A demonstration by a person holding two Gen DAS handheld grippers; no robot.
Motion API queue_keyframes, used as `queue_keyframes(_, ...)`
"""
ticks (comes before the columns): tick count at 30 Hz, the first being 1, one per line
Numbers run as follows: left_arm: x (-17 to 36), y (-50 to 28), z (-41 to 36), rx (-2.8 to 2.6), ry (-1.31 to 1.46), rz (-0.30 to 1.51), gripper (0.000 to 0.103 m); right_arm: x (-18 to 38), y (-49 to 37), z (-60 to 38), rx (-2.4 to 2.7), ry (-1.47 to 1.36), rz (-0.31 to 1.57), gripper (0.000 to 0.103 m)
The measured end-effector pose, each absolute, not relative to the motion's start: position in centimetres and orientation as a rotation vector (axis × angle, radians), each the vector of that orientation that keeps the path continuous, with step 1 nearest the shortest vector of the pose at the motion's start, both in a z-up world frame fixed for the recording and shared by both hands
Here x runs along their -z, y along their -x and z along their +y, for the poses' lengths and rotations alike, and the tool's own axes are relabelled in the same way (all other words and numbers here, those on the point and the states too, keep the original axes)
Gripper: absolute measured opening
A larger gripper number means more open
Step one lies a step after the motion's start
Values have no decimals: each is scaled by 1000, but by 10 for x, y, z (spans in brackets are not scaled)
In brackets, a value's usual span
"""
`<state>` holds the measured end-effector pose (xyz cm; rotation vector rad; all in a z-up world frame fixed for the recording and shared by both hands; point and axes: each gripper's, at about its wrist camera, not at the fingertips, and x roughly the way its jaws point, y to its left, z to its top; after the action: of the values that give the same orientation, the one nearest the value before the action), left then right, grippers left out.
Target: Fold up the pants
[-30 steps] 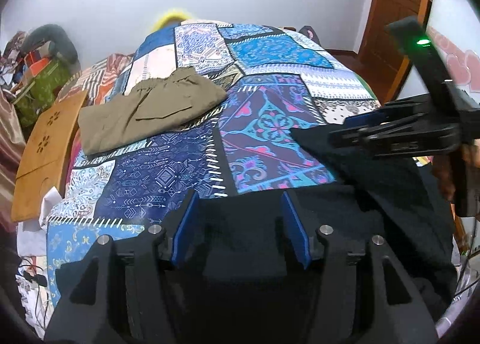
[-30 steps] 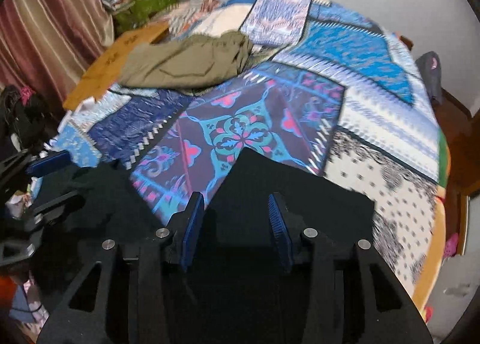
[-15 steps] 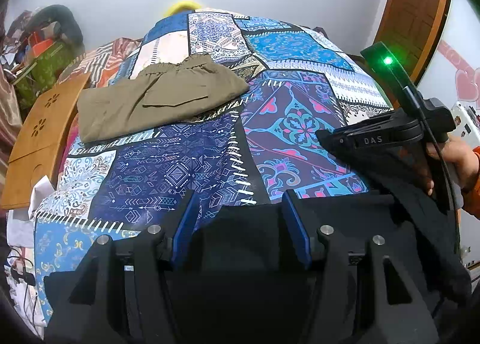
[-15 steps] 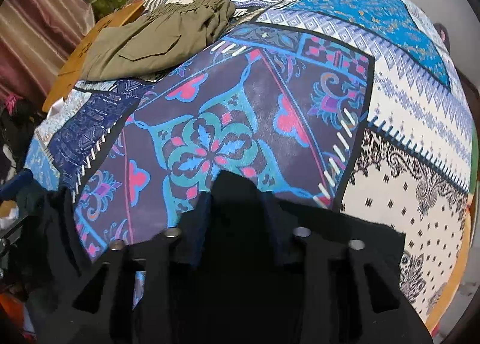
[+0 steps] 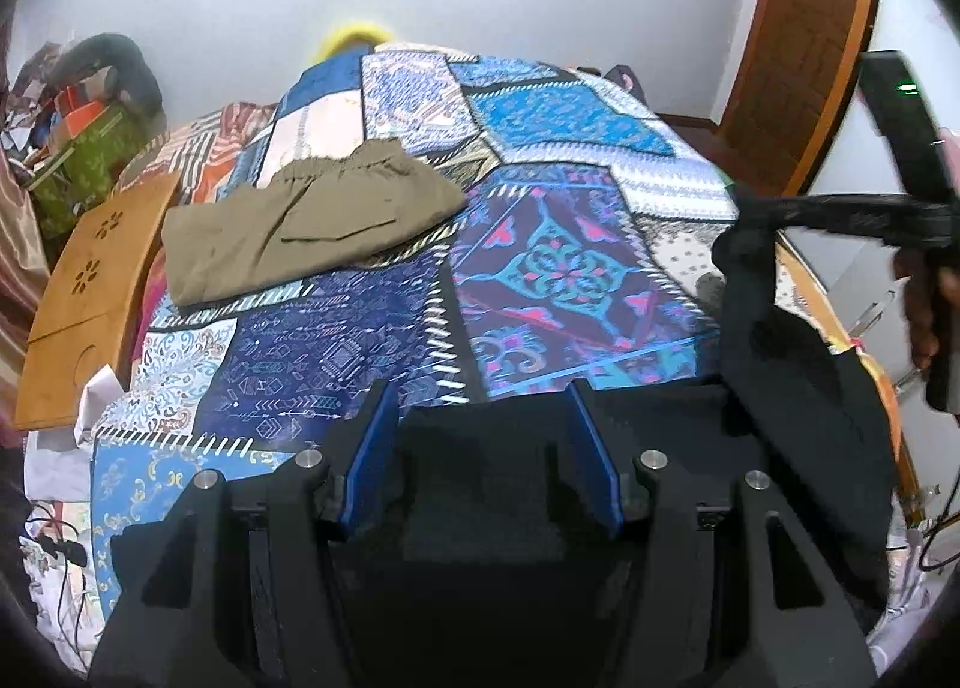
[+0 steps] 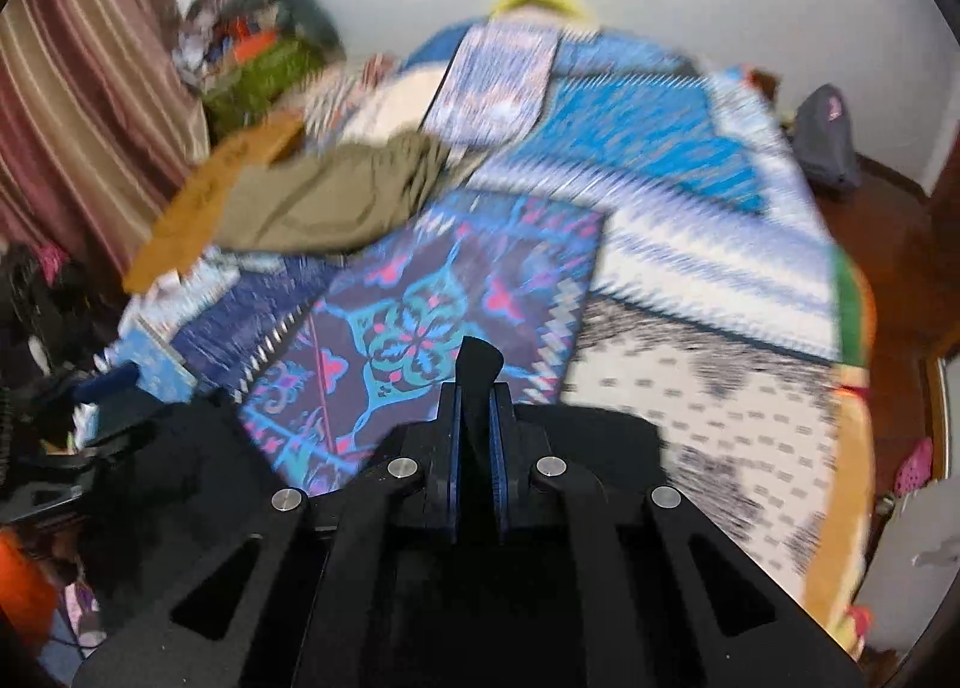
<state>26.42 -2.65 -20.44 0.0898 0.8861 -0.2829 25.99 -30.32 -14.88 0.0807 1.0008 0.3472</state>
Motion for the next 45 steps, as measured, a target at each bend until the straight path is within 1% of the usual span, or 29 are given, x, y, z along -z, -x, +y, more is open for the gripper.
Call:
queue_keyframes(5,187,-243,-54,332,-103,867,57,104,-209,-353,-280,-111,905,8)
queue_keyframes(10,183,-220,-94,393,-139,879,57,94,-154,-388,-225,-135,863,8)
queue_keyframes(16,192,-194,-142,474,-189,908,57,115,-97,-423,-169,-191,882,8)
queue_keyframes(20,203,-186,-162,498,-206,937,57,150,-55,-440,-129,-256,936,8)
queue_keyframes(24,217,-183,-177,500,-237,970,57,187,-31,-451,-102,-311,1004,8)
queue_keyframes(26,224,-181,-183,501,-249,988,57,207,-24,-456,-100,-347,1041,10)
queue_keyframes(27,227,-181,-183,499,-254,994,57,216,-22,-457,-91,-347,1069,13)
queue_keyframes(29,233,-182,-186,491,-266,1010,57,229,-17,-458,-84,-347,1098,15)
queue_keyframes(31,234,-183,-187,483,-271,1016,57,233,-15,-464,-79,-357,1114,22)
queue_keyframes(32,233,-184,-186,480,-271,1015,57,231,-15,-467,-66,-353,1110,23)
queue_keyframes(34,227,-187,-186,470,-265,1004,57,226,-15,-475,-47,-343,1102,34)
queue_keyframes(36,220,-192,-185,465,-250,991,57,219,-12,-483,-21,-322,1086,38)
queue_keyframes(39,210,-201,-185,451,-241,966,57,207,-18,-493,34,-274,1061,38)
queue_keyframes(41,206,-207,-185,444,-238,957,57,201,-23,-501,38,-290,1028,38)
queue_keyframes(45,208,-219,-185,425,-235,961,57,200,-45,-499,16,-286,1003,38)
